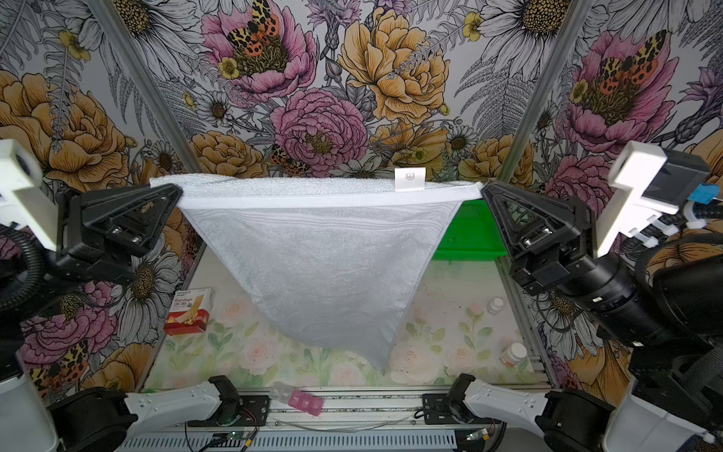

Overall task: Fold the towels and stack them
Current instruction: 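Lift the grey towel high with both grippers, spreading the corners apart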

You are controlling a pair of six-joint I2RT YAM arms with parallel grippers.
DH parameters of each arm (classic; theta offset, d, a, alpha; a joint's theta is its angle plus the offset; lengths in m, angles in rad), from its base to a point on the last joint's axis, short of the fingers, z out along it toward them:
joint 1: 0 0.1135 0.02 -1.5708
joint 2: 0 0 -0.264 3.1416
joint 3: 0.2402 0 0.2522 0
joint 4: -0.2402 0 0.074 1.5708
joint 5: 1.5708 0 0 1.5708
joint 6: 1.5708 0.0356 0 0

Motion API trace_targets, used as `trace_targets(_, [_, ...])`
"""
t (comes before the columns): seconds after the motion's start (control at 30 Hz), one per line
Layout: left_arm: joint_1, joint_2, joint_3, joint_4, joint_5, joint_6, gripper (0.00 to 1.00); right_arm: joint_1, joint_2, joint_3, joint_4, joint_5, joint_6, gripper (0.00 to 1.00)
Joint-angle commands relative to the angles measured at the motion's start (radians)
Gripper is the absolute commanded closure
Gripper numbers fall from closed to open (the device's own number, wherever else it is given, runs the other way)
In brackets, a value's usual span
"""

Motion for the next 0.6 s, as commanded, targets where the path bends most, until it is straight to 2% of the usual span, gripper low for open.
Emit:
trace_targets(0.0, [0.024,-0.056,0.048,0.048,-0.054,0.005,1.00,-0.006,-0.037,0.080,0.078,0.087,-0.027,1.00])
trace_targets(0.33, [0.042,-0.078,0.026,0.077,-0.012,-0.017,1.00,-0.007,-0.007,0.118,0.079,0.090,-0.051,1.00])
trace_targets(0.5, [0.049,-0.087,-0.044,0.081,-0.066,0.023,1.00,-0.004,-0.025,0.067,0.079,0.173,-0.104,1.00])
trace_targets(0.57, [0.049,-0.099,-0.114,0.094,-0.126,0.070,1.00,-0.003,-0.033,0.019,0.079,0.220,-0.140,1.00])
